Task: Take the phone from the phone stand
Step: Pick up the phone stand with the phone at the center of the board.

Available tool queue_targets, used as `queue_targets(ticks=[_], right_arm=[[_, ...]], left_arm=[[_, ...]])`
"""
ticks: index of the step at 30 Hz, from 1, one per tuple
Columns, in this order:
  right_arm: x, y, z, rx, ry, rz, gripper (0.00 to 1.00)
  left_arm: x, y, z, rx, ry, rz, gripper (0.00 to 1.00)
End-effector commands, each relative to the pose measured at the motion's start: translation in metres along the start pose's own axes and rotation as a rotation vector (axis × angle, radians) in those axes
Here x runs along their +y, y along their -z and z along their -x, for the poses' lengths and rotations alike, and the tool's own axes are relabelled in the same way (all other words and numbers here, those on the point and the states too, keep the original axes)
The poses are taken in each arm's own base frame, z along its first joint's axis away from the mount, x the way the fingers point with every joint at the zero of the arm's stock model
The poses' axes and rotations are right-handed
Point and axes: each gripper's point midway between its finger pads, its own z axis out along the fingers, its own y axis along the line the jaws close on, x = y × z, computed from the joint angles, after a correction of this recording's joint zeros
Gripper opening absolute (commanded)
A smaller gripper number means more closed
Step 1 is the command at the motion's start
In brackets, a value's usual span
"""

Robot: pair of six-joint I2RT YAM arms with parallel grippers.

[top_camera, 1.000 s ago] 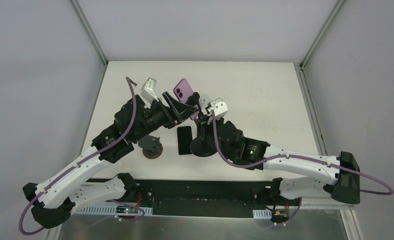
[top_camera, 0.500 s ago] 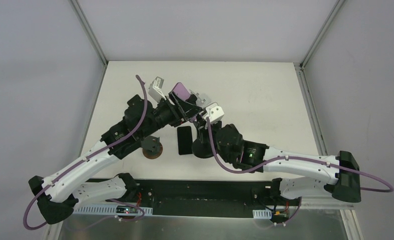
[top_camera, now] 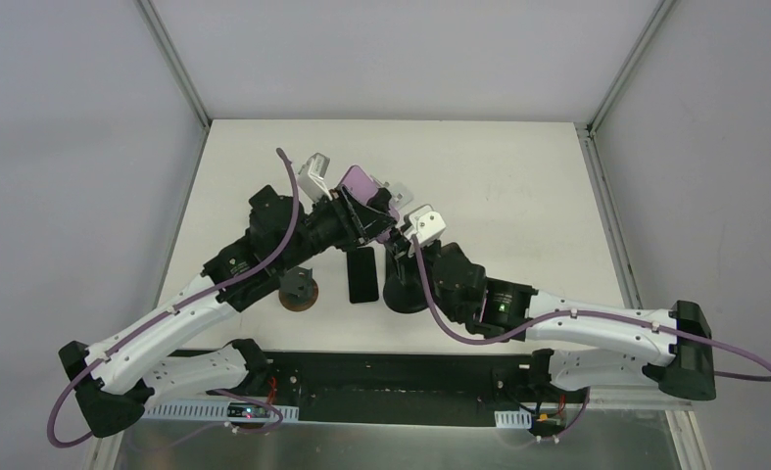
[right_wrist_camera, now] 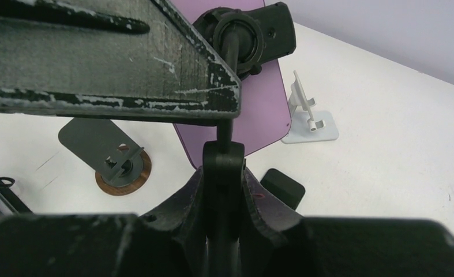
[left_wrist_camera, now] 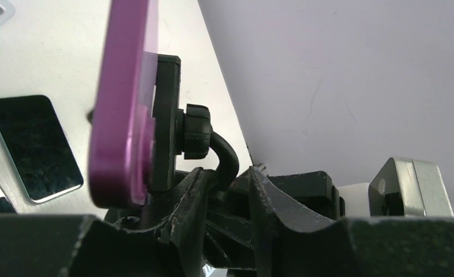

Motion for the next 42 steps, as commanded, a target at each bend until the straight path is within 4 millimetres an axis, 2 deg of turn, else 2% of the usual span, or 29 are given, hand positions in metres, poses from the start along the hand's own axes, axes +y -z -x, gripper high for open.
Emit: queue_targets(ticks=[1,2,4,5,7,18,19,23,24,30,32,34,38,42], right_arm=[[0.027,0.023,0.06,-0.16,-0.127,0.173,0.0],[0.027,0.024,0.059,-0.154,-0.124,0.18,0.0],[0.031,0.028,0.056,-0.14,-0.115,0.215,0.0],[0.035,0.029,0.055,-0.131,-0.109,0.235,0.0],[0.04,0.029,0.054,-0.114,-0.107,0.258,0.0],[0.043,0.029,0.056,-0.111,-0.122,0.273,0.0],[0.044,0.03,0.056,-0.113,-0.125,0.278,0.0],[0.048,0.035,0.058,-0.114,-0.134,0.314,0.0],[0.05,0.036,0.058,-0.112,-0.132,0.325,0.04],[0.055,0.05,0.051,-0.027,-0.112,0.394,0.64],[0.053,0.058,0.044,0.015,-0.109,0.412,0.77],[0.05,0.067,0.038,0.046,-0.117,0.425,0.81],[0.041,0.089,0.029,0.092,-0.141,0.454,0.82],[0.011,0.096,0.024,0.104,-0.186,0.333,0.82]], left_arm=[[0.004,-0.004,-0.003,-0.013,-0.037,-0.01,0.36],[0.006,-0.004,-0.003,-0.015,-0.035,-0.006,0.37],[0.009,-0.005,-0.004,-0.018,-0.033,0.003,0.52],[0.009,-0.006,-0.004,-0.017,-0.032,0.004,0.56],[0.006,-0.009,-0.004,-0.007,-0.036,0.0,0.58],[0.007,-0.013,-0.009,0.015,-0.044,0.002,0.38],[0.009,-0.012,-0.009,0.01,-0.047,0.005,0.33],[0.014,-0.012,-0.012,0.015,-0.067,0.011,0.0],[0.013,-0.012,-0.013,0.022,-0.076,0.009,0.0],[0.013,-0.012,-0.014,0.037,-0.167,-0.01,0.0],[0.014,-0.01,-0.013,0.033,-0.216,-0.017,0.0],[0.016,-0.008,-0.012,0.029,-0.263,-0.019,0.0],[0.016,0.0,-0.019,0.063,-0.366,-0.07,0.0],[0.01,0.009,-0.032,0.123,-0.449,-0.157,0.0]])
